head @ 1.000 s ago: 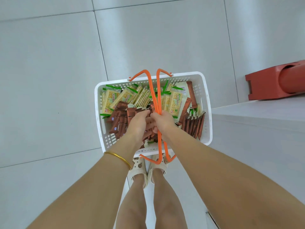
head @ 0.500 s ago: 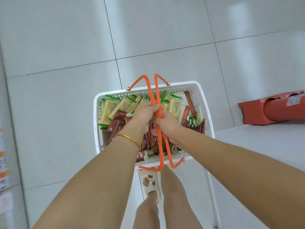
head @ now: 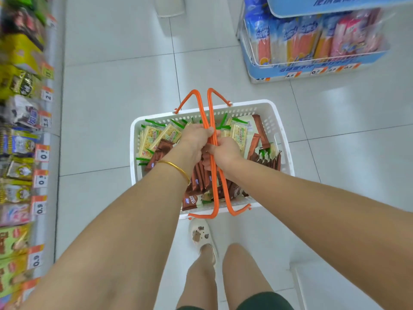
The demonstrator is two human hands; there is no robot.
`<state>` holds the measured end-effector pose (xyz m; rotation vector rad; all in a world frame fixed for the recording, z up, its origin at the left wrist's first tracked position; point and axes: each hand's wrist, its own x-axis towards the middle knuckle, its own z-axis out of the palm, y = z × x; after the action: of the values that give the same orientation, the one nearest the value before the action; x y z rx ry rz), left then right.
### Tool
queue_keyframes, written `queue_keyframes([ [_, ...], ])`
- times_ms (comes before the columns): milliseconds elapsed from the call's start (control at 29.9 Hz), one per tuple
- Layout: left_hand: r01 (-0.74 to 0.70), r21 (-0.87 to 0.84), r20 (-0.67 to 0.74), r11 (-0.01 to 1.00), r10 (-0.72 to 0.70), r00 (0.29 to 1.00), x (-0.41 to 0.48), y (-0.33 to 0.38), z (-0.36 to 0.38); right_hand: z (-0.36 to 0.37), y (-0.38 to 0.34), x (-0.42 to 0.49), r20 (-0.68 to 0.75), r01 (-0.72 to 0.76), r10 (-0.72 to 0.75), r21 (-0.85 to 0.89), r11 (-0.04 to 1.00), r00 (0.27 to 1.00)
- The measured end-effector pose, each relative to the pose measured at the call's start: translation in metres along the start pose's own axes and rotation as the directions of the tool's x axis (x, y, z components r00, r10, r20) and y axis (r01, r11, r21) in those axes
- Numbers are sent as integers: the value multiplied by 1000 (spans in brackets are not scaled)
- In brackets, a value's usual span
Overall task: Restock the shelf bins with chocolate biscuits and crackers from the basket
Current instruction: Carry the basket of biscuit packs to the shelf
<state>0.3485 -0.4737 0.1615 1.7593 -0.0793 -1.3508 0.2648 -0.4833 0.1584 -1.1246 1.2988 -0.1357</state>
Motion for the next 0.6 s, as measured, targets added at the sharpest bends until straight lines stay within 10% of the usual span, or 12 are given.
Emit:
queue_keyframes([
  [602, -9, 282, 119, 959, -26, 993, 318, 371, -22, 55, -332, 339, -231, -72, 107, 152, 986, 967],
])
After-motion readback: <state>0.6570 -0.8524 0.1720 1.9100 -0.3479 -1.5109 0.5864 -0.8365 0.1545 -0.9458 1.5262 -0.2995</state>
